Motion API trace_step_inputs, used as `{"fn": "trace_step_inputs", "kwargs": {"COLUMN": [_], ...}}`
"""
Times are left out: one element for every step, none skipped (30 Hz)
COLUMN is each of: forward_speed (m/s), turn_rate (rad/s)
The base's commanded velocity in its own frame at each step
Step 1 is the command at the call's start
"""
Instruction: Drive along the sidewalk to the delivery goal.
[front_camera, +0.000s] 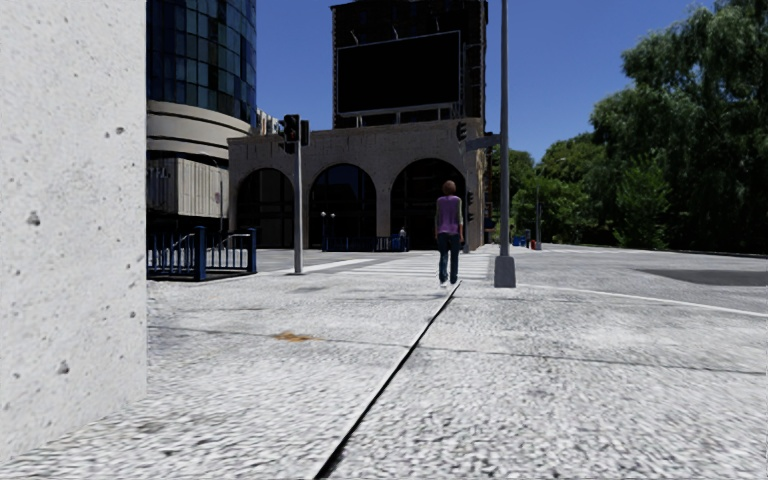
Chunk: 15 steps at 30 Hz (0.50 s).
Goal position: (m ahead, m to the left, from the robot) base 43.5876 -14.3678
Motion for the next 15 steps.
{"fn": "trace_step_inputs", "kwargs": {"forward_speed": [2.00, 2.00, 2.00, 2.00, 2.00, 2.00, 2.00, 2.00, 2.00, 2.00, 2.00, 2.00, 2.00, 2.00, 2.00], "turn_rate": [0.00, 0.00, 0.00, 0.00, 0.00, 0.00, 0.00, 0.00, 0.00, 0.00, 0.00, 0.00, 0.00, 0.00, 0.00]}}
